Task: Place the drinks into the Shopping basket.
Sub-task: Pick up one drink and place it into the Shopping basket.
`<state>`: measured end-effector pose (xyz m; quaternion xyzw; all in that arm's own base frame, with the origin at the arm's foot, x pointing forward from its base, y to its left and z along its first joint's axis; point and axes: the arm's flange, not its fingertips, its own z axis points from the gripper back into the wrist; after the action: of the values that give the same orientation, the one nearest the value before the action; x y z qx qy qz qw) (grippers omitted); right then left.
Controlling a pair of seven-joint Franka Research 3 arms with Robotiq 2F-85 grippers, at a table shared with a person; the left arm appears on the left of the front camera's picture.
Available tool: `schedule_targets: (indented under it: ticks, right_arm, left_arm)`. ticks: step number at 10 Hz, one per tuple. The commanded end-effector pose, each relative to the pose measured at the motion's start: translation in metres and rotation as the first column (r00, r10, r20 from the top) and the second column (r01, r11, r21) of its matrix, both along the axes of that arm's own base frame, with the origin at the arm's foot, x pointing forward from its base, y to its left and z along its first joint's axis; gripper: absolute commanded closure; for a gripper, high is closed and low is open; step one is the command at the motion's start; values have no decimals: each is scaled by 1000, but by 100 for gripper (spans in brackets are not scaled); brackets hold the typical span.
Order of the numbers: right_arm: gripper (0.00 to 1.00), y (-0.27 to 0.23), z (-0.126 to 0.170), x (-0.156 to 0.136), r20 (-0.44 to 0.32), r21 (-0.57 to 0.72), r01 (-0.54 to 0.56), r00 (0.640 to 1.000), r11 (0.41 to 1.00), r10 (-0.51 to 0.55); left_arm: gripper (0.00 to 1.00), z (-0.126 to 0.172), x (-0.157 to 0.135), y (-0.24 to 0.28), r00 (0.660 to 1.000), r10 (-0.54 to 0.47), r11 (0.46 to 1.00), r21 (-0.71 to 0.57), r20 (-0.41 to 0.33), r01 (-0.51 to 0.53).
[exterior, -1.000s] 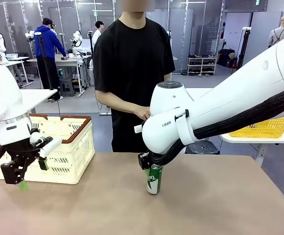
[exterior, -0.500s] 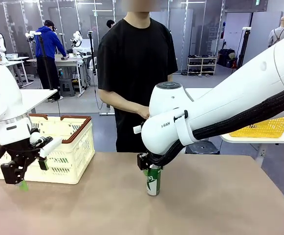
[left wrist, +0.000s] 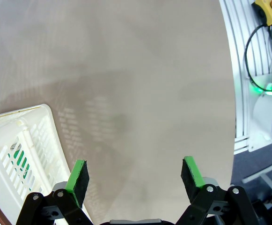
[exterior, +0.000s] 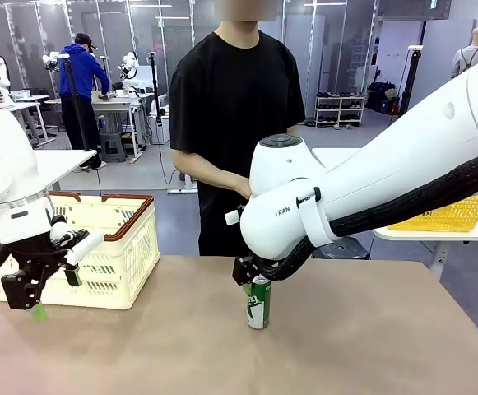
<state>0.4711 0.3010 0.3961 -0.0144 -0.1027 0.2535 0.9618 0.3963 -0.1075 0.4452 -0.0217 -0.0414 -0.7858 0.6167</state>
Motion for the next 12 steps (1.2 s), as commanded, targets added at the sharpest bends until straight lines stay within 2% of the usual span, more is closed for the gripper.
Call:
schedule_targets:
  ticks: [1, 2, 3, 5, 7, 9, 12]
  right_arm:
    - [0, -14, 16, -18, 8, -53, -45, 999, 998, 46]
    - [0, -26, 24, -25, 6, -71, -54, 998, 996, 55]
    - [0, -44, 32, -35, -27, -75, -90, 996, 993, 88]
    - [0, -94, 46, -52, 6, -75, -96, 995, 993, 97]
    - [0, -163, 54, -72, 29, -42, -58, 998, 997, 59]
    - [0, -215, 51, -83, 55, -8, 45, 997, 999, -45]
    - [0, -253, 38, -90, 33, 70, 125, 991, 990, -128]
  left_arm:
    - [0, 2, -1, -2, 1000, 15, 1000, 3, 4, -15]
    - [0, 2, -1, -2, 1000, 15, 1000, 3, 4, -15]
    - [0, 2, -1, -2, 1000, 15, 1000, 3, 4, -15]
    - [0, 2, -1, -2, 1000, 15, 1000, 3, 4, -15]
    - [0, 2, -1, -2, 1000, 15, 1000, 3, 4, -15]
    - [0, 2, -1, -2, 1000, 15, 1000, 3, 4, -15]
    - [0, 2, -1, -2, 1000, 15, 1000, 3, 4, -15]
